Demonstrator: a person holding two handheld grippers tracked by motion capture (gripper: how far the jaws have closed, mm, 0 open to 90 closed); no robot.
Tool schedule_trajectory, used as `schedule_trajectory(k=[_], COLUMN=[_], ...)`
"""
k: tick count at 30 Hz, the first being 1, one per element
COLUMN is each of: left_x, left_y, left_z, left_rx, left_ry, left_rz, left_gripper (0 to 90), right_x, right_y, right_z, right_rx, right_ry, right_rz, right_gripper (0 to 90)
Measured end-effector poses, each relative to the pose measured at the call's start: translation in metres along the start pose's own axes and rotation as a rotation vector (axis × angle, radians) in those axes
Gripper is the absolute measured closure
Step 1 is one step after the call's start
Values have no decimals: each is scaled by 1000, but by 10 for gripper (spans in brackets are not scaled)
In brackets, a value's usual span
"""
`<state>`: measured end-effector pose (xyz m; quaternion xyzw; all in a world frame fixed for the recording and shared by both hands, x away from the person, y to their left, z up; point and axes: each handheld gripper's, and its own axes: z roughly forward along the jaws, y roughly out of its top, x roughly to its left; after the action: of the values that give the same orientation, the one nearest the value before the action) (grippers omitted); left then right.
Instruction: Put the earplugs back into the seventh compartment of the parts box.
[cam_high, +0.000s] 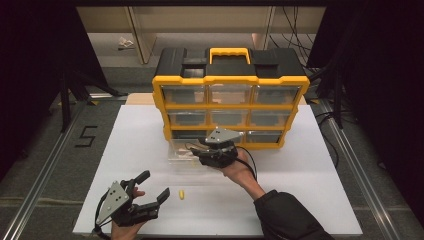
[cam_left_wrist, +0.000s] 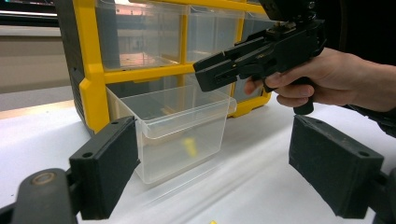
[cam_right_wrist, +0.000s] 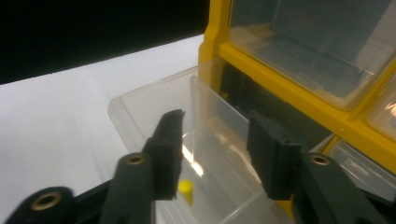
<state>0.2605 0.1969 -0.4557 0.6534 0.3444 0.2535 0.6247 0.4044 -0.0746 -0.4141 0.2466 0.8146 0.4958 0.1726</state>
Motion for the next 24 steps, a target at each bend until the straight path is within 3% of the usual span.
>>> schedule_trajectory(k=[5,11,13,17,18,24], left_x=[0,0,0,0,1,1], left_y=[1,1,1,1,1,1], left_z=[-1,-1,-2,-2,-2,-3], left_rx=[0,-3,-3,-8,-7,-9], left_ry=[3,11,15,29,31,37], left_rz=[0,3,2,-2,-2,-4], left_gripper=[156,156,156,155,155,156], right_x=[2,17,30,42,49,55], right_y=[4,10,11,10,9,3], right_z=[-7,-16,-16,-13,-11,-5], right_rx=[-20,-34,-20,15,48,94], right_ry=[4,63,107,138,151,184], right_rz=[5,-10,-42,-97,-144,-144], right_gripper=[449,388,374,354,343,329])
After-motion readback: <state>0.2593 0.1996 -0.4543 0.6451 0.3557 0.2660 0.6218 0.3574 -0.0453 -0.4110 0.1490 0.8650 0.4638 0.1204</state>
